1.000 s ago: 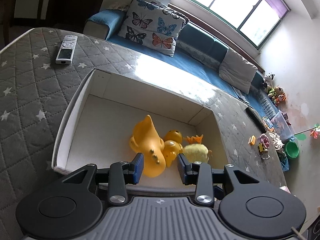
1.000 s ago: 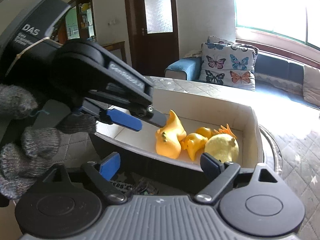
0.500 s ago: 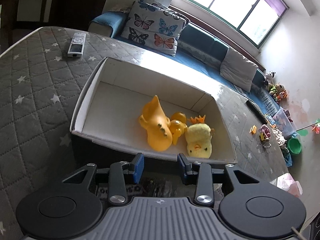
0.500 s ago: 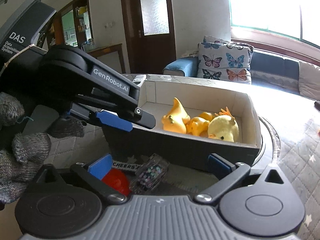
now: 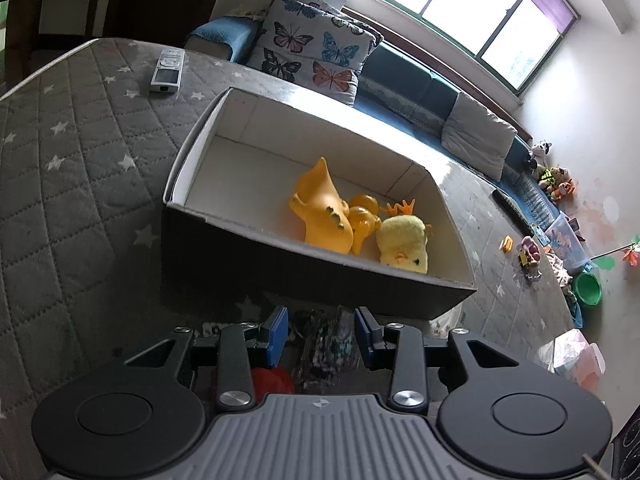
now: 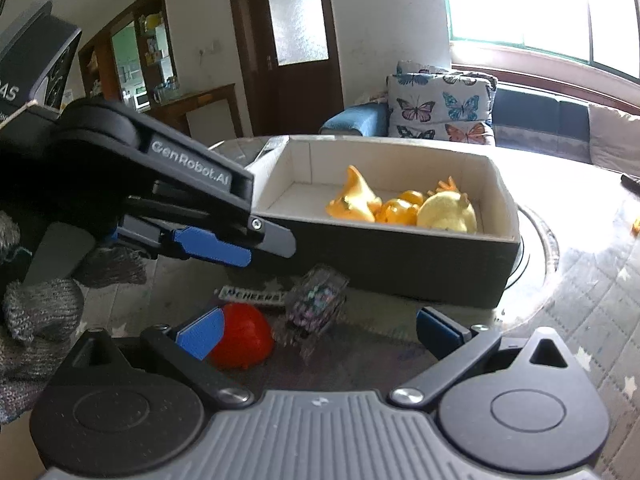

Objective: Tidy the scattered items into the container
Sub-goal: 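Move both grippers back toward the glitter bottle and red ball, then close the right gripper around the clear glitter-filled bottle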

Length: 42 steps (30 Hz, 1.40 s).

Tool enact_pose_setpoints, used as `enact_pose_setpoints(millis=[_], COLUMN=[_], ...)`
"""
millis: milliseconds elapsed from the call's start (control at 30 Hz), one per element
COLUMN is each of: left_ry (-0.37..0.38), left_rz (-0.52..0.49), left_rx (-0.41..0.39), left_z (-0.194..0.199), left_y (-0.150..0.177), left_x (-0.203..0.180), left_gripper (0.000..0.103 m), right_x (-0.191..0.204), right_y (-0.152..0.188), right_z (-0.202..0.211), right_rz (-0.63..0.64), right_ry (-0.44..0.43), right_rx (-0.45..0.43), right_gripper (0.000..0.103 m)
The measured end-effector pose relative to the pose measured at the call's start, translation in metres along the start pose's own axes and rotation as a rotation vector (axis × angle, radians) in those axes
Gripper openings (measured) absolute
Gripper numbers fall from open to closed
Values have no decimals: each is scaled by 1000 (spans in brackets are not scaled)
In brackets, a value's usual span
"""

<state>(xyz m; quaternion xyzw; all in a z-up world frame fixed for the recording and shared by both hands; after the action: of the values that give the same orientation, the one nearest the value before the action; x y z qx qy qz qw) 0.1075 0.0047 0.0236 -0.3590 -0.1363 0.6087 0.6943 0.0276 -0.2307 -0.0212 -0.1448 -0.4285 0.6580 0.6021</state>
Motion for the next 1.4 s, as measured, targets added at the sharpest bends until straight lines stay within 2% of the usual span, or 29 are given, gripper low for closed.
enact_pose_setpoints(millis=[300,700,1100,1400], left_ry=[-17,-10,-21,-24], left_rz=[14,24,20,23], left_rx=[4,13,15,15], left_z=[5,4,2,-2], left_y=[11,18,17,13], left_x=[5,4,5,10], left_gripper=[39,39,39,39], right_x=[6,6,6,2], right_y=[13,16,12,4], right_z=[0,-2,-9,-19], right_rz=[8,6,-9,-39], right_ry=[-30,-12,-1,17], right_rx=[31,46,53,65], right_gripper=[103,102,98,90])
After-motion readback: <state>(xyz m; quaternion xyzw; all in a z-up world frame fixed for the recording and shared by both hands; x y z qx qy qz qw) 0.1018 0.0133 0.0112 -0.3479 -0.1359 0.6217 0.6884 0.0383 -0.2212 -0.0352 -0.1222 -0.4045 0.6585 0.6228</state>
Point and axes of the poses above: each gripper's, at about its wrist camera, not at the fingertips, and z roughly against the way its jaws point, x to its left, y to its underside, the point moved 1 cm from there along -z, roughly the way its jaws point, and after that the axes turned 15 degrees about -z, right-handed, at the moved point
